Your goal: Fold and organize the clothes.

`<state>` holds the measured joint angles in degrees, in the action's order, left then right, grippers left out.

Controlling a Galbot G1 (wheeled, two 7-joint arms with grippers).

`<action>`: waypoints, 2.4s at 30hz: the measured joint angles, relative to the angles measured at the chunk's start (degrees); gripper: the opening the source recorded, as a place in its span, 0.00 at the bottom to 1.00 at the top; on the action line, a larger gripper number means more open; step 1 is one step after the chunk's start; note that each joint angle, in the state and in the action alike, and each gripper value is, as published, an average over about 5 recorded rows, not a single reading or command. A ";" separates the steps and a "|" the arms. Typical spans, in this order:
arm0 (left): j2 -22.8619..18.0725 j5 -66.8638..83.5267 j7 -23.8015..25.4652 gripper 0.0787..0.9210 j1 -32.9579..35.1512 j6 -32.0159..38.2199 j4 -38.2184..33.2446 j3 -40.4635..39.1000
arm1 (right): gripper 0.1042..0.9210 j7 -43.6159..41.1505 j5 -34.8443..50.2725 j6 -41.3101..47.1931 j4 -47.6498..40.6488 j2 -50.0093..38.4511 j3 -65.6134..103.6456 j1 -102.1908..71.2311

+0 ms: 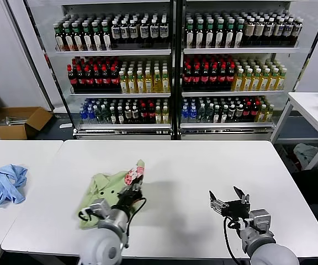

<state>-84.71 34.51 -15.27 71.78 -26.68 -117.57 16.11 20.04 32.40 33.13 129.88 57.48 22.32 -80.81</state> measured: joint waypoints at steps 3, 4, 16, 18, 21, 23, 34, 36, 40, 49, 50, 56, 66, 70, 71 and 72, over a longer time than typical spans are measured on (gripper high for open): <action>-0.74 -2.04 0.39 0.27 -0.50 1.40 0.11 -1.60 | 0.88 -0.23 0.27 0.00 -0.41 -0.14 -0.84 1.18; -0.76 -2.79 0.77 0.31 -0.52 1.88 -0.09 -1.91 | 0.88 -0.35 0.39 0.00 -0.61 -0.12 -1.17 1.66; 6.43 -10.78 6.32 0.72 3.77 7.14 -6.46 6.80 | 0.88 -0.38 4.77 -0.03 -9.73 4.93 -12.68 14.67; 7.59 -11.62 6.85 0.78 5.15 7.68 -7.53 9.46 | 0.88 -0.18 5.70 -0.01 -12.37 6.48 -15.58 17.49; 8.65 -12.81 7.50 0.85 7.27 8.29 -8.72 12.57 | 0.88 0.06 7.17 0.01 -16.38 8.68 -19.47 21.33; 9.07 -13.63 7.88 0.88 8.38 8.57 -9.16 14.00 | 0.88 0.18 8.16 0.03 -18.90 9.87 -21.74 23.37; 10.27 -17.51 9.08 0.88 10.84 9.10 -9.60 17.63 | 0.76 1.82 13.84 0.08 -26.69 12.83 -28.05 28.36; 10.47 -17.83 9.07 0.88 11.11 9.07 -9.59 18.21 | 0.68 2.08 14.91 0.08 -27.50 13.27 -28.58 28.83; 10.71 -18.33 9.10 0.88 11.76 9.07 -9.64 19.08 | 0.55 2.46 16.51 -0.05 -28.96 14.08 -29.42 29.59; 10.95 -19.25 9.21 0.88 12.46 9.66 -9.50 19.85 | 0.23 2.49 17.60 -0.53 -30.02 14.66 -30.08 29.80; 10.98 -19.45 9.26 0.88 12.45 9.91 -9.36 19.79 | 0.18 2.46 17.59 -0.56 -29.88 14.55 -30.00 29.71; 11.49 -21.71 9.43 0.88 12.01 12.77 -8.14 19.15 | 0.01 2.41 17.56 -0.21 -25.82 12.57 -28.17 28.65; 11.14 -28.17 9.85 0.88 10.56 19.41 -4.86 17.20 | 0.00 -2.63 16.38 0.06 -17.58 2.08 -17.78 23.78; 10.35 -30.73 10.53 0.88 9.82 22.28 -3.25 16.13 | 0.00 -5.49 15.19 -0.07 -18.60 -0.73 -14.51 22.44; 10.10 -31.40 10.75 0.88 9.62 23.10 -2.74 15.84 | 0.00 -6.10 14.69 -0.17 -18.97 -1.10 -14.01 22.07; 9.88 -32.10 10.96 0.88 9.43 23.91 -2.22 15.57 | 0.01 -6.66 14.08 -0.31 -19.33 -1.39 -13.57 21.70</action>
<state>-74.84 2.41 -4.31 81.21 -2.77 -119.79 31.68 13.38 46.48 32.82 110.55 56.09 8.75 -59.11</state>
